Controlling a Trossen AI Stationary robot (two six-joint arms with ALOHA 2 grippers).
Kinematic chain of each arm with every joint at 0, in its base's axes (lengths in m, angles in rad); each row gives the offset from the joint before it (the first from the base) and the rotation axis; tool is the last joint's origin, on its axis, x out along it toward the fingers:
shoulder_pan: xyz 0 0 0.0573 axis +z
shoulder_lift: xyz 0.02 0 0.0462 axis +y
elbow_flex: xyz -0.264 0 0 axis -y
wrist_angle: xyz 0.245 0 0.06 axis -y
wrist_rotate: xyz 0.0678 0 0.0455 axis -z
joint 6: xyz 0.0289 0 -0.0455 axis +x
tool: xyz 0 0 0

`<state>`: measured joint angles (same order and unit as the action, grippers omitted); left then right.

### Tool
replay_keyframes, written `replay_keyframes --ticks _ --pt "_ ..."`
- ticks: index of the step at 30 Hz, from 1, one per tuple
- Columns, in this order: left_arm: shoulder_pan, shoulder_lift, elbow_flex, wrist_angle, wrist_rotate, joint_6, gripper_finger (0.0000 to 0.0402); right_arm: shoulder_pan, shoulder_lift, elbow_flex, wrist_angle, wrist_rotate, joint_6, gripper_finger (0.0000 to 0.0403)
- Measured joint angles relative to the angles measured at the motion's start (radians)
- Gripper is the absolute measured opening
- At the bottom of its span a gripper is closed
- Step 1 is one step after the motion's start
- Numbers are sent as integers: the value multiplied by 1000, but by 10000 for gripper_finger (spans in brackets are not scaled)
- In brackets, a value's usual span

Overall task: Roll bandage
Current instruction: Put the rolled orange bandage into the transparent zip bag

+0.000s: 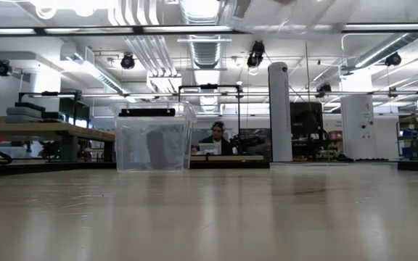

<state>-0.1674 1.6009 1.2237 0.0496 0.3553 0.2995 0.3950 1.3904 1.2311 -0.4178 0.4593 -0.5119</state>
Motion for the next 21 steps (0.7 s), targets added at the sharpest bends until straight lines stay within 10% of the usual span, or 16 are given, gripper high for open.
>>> replay_keyframes --ticks 21 --pt "78 15 1 -32 114 -21 0 97 23 -1 -27 -228 -8 54"
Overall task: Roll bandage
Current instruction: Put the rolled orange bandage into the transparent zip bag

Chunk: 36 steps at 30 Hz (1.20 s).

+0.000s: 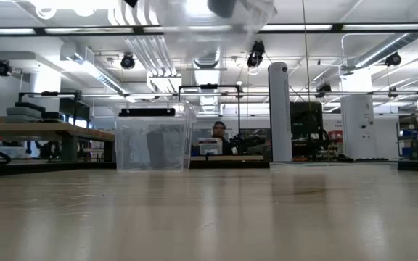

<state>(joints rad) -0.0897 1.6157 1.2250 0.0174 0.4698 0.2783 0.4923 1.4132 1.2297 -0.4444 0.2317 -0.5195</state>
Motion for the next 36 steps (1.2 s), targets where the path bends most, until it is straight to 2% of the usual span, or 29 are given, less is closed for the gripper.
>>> replay_keyframes --ticks 2,5,7,11,13,16,19,25,32,36 --pt "2 21 14 8 33 0 0 -2 20 0 -9 -30 -39 54" --pt "3 55 45 16 45 18 0 -2 65 -1 -27 -12 -121 54" --pt "3 82 64 11 44 39 0 -1 94 0 -54 54 -159 54" --pt "3 123 89 4 8 74 0 -1 151 35 -122 276 -189 57" --pt "3 127 90 -21 -49 106 0 3 166 64 -177 319 -208 59" --pt "-4 125 80 -30 -124 153 0 11 177 103 -224 275 -241 54" --pt "-6 125 79 -32 -130 158 0 12 177 114 -227 188 -275 54" --pt "-16 129 80 -49 -165 204 0 10 206 112 -242 201 -338 70" --pt "-19 129 88 -111 -311 368 0 26 196 109 -242 83 -378 86" --pt "-24 125 88 -115 -306 401 0 26 186 114 -212 82 -390 107"
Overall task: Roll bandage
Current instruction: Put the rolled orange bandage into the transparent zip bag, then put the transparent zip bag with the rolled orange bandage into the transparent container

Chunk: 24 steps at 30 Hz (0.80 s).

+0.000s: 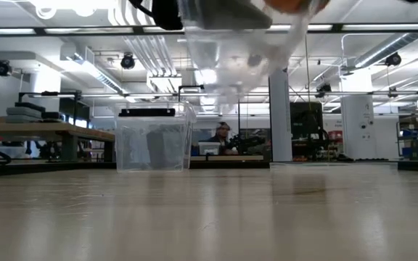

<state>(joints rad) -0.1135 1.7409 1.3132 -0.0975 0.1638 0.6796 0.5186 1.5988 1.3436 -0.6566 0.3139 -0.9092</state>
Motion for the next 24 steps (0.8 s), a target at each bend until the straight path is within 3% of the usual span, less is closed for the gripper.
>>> replay_keyframes --ticks 4,14,24 --pt "-16 0 0 -4 -17 21 0 -2 -4 10 19 -8 5 140" --pt "-87 -5 15 -19 -224 75 0 -5 -9 11 11 -2 104 211" --pt "-165 -29 13 -28 -504 60 0 -15 -202 27 -112 37 432 218"
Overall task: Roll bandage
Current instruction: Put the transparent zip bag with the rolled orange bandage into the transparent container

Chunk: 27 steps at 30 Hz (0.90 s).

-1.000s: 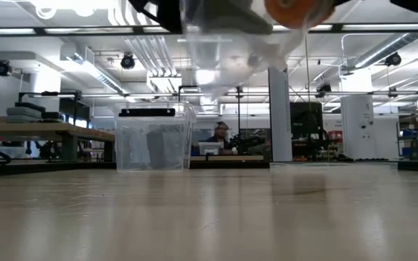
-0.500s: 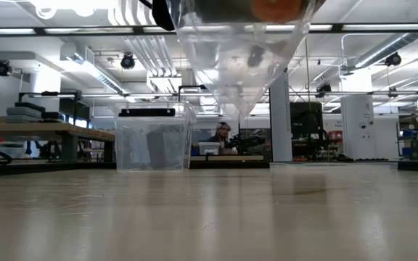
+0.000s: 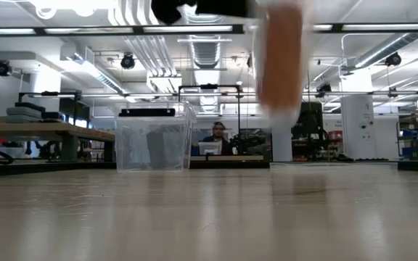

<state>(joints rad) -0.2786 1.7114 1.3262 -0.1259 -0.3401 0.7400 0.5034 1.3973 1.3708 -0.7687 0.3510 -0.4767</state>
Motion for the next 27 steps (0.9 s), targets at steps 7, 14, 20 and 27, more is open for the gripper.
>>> replay_keyframes --ticks 7,14,20,27 --pt "-20 -98 -12 -6 -178 -40 0 -17 -114 -19 -90 1 254 201" --pt "5 -259 -57 -139 -374 -228 0 -43 -146 -82 -87 23 329 199" --pt "164 -419 -59 -327 -457 -435 0 -101 -94 -102 -29 26 303 199" --pt "522 -499 -52 -480 -314 -468 0 -163 -52 -108 50 26 256 199"
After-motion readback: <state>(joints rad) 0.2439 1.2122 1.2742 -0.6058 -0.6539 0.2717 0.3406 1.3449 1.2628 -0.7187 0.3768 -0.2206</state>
